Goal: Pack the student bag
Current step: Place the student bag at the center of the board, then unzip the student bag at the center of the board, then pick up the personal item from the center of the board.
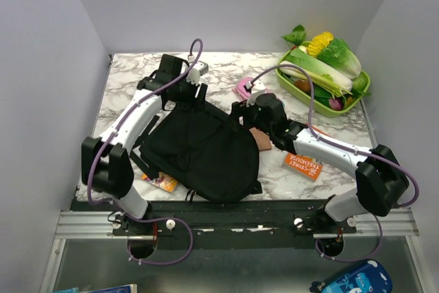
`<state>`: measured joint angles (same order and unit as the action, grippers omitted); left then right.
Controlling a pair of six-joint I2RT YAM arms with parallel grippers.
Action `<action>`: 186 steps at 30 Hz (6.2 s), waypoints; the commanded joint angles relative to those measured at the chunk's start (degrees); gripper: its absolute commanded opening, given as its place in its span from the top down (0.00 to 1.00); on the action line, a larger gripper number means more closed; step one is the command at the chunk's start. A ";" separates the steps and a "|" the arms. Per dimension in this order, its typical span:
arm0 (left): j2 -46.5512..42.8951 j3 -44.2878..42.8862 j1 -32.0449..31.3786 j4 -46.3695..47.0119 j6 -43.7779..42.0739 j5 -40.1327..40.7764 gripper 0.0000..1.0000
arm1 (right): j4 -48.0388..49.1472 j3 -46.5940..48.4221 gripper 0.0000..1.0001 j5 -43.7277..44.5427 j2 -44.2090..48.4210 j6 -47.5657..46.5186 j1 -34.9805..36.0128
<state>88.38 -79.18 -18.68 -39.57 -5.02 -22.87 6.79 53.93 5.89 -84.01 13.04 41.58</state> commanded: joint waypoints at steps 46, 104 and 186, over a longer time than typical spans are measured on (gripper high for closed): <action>17.27 2.97 -1.71 14.96 16.53 -9.21 0.87 | 6.84 -14.29 0.28 2.37 9.13 2.17 2.10; -2.95 13.26 1.89 -2.79 2.47 -4.99 1.00 | 6.75 1.18 0.99 -0.11 -16.54 -1.88 2.36; 4.08 8.42 -0.21 -2.96 -6.50 8.20 0.81 | -22.69 2.86 0.13 24.52 -0.29 13.76 -0.09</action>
<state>92.49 -70.96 -17.12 -45.65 -13.32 -15.79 -9.21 61.76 25.30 -88.31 23.59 43.16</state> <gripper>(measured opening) 0.190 0.855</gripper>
